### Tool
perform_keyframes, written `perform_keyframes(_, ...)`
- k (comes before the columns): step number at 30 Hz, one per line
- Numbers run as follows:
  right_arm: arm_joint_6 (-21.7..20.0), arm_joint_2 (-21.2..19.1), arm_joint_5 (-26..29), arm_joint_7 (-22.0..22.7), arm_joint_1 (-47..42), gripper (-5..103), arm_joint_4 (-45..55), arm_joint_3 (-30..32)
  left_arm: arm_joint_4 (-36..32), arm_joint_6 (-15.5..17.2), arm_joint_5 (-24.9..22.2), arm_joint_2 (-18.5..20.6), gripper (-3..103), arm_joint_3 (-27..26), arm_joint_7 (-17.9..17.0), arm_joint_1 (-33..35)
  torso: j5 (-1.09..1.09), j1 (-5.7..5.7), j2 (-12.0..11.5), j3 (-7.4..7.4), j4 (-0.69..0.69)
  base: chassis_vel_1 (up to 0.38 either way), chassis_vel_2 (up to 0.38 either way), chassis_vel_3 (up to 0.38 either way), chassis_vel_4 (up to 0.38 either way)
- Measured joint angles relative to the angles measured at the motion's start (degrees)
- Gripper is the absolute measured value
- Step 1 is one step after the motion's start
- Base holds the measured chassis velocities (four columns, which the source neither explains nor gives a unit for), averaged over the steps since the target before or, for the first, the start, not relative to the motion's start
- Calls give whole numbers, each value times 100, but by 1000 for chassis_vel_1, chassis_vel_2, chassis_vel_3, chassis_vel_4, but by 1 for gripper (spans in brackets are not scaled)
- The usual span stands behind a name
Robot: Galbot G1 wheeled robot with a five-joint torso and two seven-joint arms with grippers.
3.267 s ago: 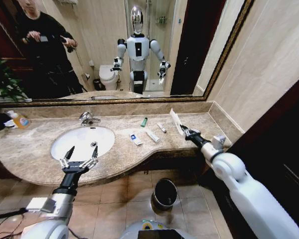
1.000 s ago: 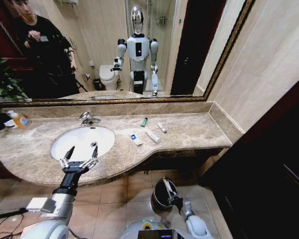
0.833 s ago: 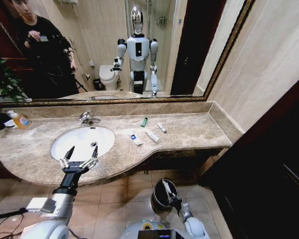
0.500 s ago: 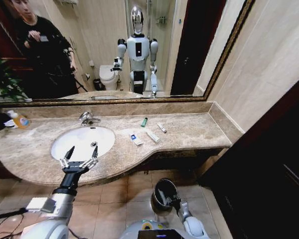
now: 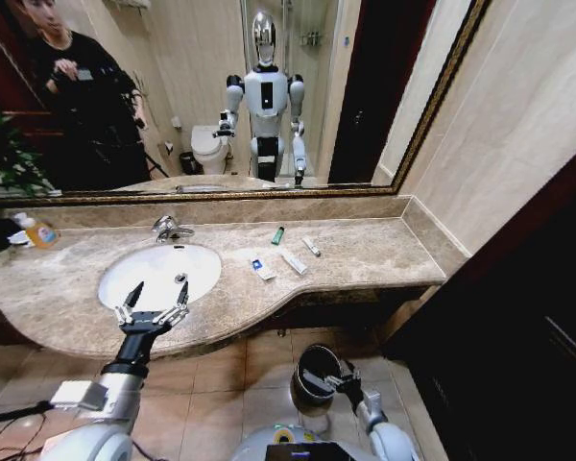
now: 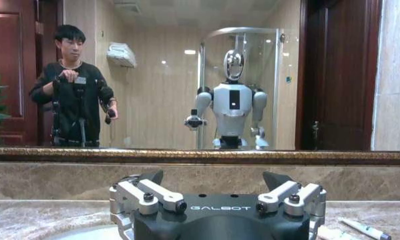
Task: Pick up the trash from the sink and place it in the trash bin.
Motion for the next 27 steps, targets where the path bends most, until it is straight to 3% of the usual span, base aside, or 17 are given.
perform_keyframes(8, 151, -67, 459, 2, -478, 100, 688, 64, 0, 0, 0, 0, 100, 0, 0, 0, 1, 0, 0, 0, -1, 0, 0, 0, 0)
perform_keyframes(12, 187, -356, 991, 22, -843, 100, 1591, 170, 0, 0, 0, 0, 100, 0, 0, 0, 1, 0, 0, 0, 0, 0, 0, 0, 0)
perform_keyframes(14, 33, -556, 1283, 37, -986, 100, 2215, 220, 0, 0, 0, 0, 100, 0, 0, 0, 0, 0, 0, 0, -1, 0, 0, 0, 0)
perform_keyframes(18, -179, -696, 1363, 52, -939, 100, 2656, 232, 0, 0, 0, 0, 100, 0, 0, 0, 1, 0, 0, 0, 0, 0, 0, 0, 0)
perform_keyframes(27, -1273, -1121, 1514, 152, -77, 100, 3409, -153, 0, 0, 0, 0, 100, 0, 0, 0, 0, 0, 0, 0, 0, 0, 0, 0, 0)
